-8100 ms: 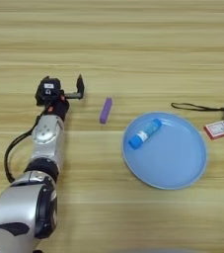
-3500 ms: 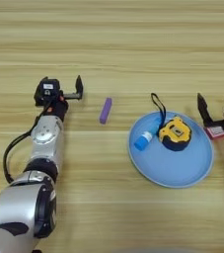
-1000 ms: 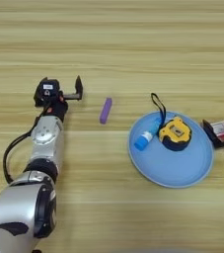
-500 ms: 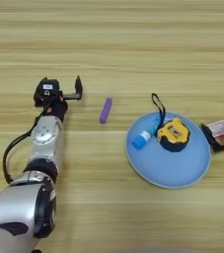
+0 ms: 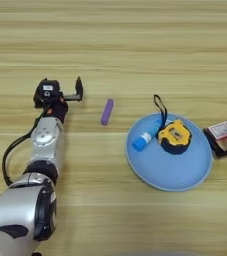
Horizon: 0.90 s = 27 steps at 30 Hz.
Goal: Move the objects on the table
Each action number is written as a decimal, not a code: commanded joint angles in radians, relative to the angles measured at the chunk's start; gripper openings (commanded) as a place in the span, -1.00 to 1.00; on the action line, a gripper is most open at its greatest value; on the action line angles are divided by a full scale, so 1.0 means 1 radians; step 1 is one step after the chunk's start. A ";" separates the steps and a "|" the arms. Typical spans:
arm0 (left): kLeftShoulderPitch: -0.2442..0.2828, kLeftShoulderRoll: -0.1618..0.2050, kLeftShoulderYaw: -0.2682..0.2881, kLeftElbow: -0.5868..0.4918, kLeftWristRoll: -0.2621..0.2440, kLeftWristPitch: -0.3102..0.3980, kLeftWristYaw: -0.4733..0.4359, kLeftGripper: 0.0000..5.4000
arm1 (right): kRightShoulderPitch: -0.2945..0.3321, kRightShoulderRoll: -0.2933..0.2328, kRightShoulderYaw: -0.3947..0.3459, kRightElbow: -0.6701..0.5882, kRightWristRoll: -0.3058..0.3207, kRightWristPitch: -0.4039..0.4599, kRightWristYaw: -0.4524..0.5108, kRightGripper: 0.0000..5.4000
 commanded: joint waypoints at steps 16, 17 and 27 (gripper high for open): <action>-0.023 0.007 -0.003 0.008 0.009 -0.004 0.007 1.00 | -0.057 -0.016 0.004 0.163 0.024 -0.012 0.049 0.89; -0.024 0.007 -0.003 0.008 0.009 -0.004 0.008 1.00 | -0.055 -0.020 0.009 0.168 0.019 -0.015 0.055 0.82; -0.025 0.007 -0.003 0.009 0.009 -0.003 0.009 1.00 | -0.049 -0.031 0.032 0.179 0.008 -0.023 0.083 0.48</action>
